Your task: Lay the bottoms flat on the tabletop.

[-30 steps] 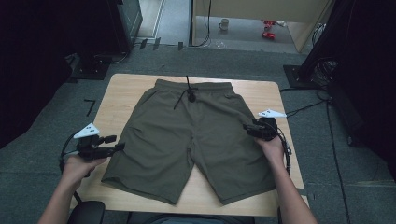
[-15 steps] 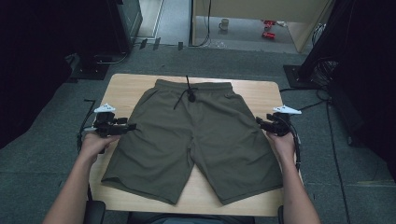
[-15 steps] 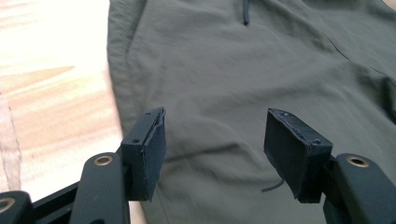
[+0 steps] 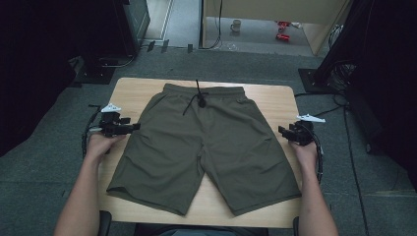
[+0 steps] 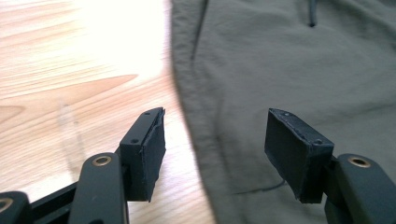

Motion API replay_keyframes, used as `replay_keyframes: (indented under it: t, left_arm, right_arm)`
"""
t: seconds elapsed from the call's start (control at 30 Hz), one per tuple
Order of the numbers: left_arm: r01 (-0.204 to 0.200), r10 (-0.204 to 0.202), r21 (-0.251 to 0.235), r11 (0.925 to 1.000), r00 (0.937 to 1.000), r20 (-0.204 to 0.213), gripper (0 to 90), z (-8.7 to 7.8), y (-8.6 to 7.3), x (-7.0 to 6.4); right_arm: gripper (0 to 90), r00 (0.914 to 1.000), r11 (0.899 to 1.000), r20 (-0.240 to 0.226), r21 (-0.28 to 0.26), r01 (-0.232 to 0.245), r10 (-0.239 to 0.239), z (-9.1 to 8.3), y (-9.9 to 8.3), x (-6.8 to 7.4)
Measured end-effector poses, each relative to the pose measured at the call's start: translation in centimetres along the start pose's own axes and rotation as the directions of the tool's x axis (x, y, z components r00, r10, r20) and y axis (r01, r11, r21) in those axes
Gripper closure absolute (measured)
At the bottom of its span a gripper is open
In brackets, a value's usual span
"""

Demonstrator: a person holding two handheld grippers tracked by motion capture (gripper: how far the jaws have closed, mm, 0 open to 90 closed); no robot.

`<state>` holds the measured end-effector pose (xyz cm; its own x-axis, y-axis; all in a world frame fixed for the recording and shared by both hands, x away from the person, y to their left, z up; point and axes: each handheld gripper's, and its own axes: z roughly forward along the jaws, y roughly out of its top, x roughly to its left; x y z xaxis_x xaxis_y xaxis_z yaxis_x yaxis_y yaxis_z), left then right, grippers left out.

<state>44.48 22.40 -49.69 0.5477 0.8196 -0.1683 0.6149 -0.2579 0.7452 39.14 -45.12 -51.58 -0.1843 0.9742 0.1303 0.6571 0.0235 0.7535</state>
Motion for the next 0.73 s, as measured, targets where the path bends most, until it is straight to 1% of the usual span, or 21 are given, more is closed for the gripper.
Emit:
replay_keyframes:
  t: [0.07, 0.1, 0.13, 0.17, 0.27, 0.3, 0.37, 0.4, 0.43, 0.47, 0.5, 0.53, 0.57, 0.6, 0.7, 0.73]
  left_arm:
    - [0.001, -0.001, 0.004, 1.0000, 0.9999, -0.016, 38.5, 0.1, -0.2, 0.4]
    - [0.001, -0.001, 0.004, 1.0000, 0.9999, -0.016, 38.5, 0.1, -0.2, 0.4]
    - [0.006, -0.006, 0.009, 0.9999, 0.9994, -0.035, 38.5, 0.2, -0.4, 0.7]
    - [0.005, -0.004, 0.017, 0.9998, 0.9993, -0.037, 38.4, 0.2, -0.5, 0.8]
    - [-0.017, 0.019, 0.042, 0.9990, 0.9986, -0.050, 38.0, 0.6, -0.8, 0.9]
    - [-0.029, 0.032, 0.040, 0.9988, 0.9981, -0.054, 37.7, 0.6, -1.0, 0.9]
    - [-0.041, 0.043, 0.035, 0.9985, 0.9975, -0.057, 37.0, 0.7, -1.1, 0.8]
    - [-0.045, 0.047, 0.032, 0.9985, 0.9972, -0.059, 36.9, 0.7, -1.1, 0.8]
    - [-0.045, 0.047, 0.032, 0.9985, 0.9972, -0.059, 36.6, 0.7, -1.1, 0.8]
    - [-0.055, 0.057, 0.029, 0.9981, 0.9964, -0.063, 36.6, 0.8, -1.1, 0.7]
    - [-0.078, 0.079, 0.021, 0.9967, 0.9945, -0.069, 35.3, 0.9, -1.3, 0.6]
    - [-0.078, 0.079, 0.021, 0.9967, 0.9945, -0.069, 34.8, 0.9, -1.3, 0.6]
    - [-0.091, 0.092, 0.011, 0.9958, 0.9928, -0.077, 34.4, 0.9, -1.5, 0.5]
    - [-0.097, 0.097, 0.006, 0.9953, 0.9919, -0.082, 34.0, 1.0, -1.6, 0.4]
    - [-0.100, 0.101, 0.009, 0.9949, 0.9911, -0.087, 33.2, 1.0, -1.6, 0.3]
    - [-0.100, 0.101, 0.009, 0.9949, 0.9911, -0.087, 33.1, 1.0, -1.6, 0.3]
  right_arm:
    - [43.2, 1.0000, 1.000, 0.003, 0.013, 0.008, -0.008, 0.1, -0.1, 0.0]
    - [43.1, 0.9999, 1.000, 0.007, 0.021, 0.014, -0.014, 0.2, -0.2, 0.0]
    - [42.7, 0.9997, 0.999, 0.013, 0.026, 0.023, -0.023, 0.2, -0.3, 0.0]
    - [42.8, 0.9993, 0.999, 0.016, 0.020, 0.035, -0.035, 0.3, -0.4, 0.0]
    - [42.8, 0.9993, 0.999, 0.017, 0.012, 0.033, -0.033, 0.3, -0.5, 0.0]
    - [42.4, 0.9992, 0.999, 0.019, 0.004, 0.036, -0.036, 0.3, -0.6, 0.0]
    - [41.6, 0.9973, 0.998, 0.039, 0.000, 0.061, -0.061, 0.4, -0.7, 0.3]
    - [39.7, 0.9955, 0.997, 0.049, 0.006, 0.080, -0.080, 0.4, -0.7, 0.5]
    - [37.3, 0.9948, 0.996, 0.053, 0.009, 0.087, -0.087, 0.5, -0.7, 0.7]
    - [37.3, 0.9948, 0.996, 0.053, 0.009, 0.087, -0.087, 0.5, -0.7, 0.7]
    - [33.8, 0.9949, 0.996, 0.050, 0.013, 0.087, -0.088, 0.6, -0.7, 0.9]
    - [33.8, 0.9949, 0.996, 0.050, 0.013, 0.087, -0.088, 0.6, -0.7, 0.9]
    - [28.3, 0.9950, 0.996, 0.049, 0.018, 0.086, -0.087, 0.7, -0.6, 1.0]
    - [26.1, 0.9949, 0.996, 0.048, 0.022, 0.088, -0.089, 0.7, -0.6, 1.1]
    - [21.1, 0.9948, 0.996, 0.047, 0.029, 0.089, -0.090, 0.7, -0.7, 1.3]
    - [21.1, 0.9948, 0.996, 0.047, 0.029, 0.089, -0.090, 0.7, -0.7, 1.3]
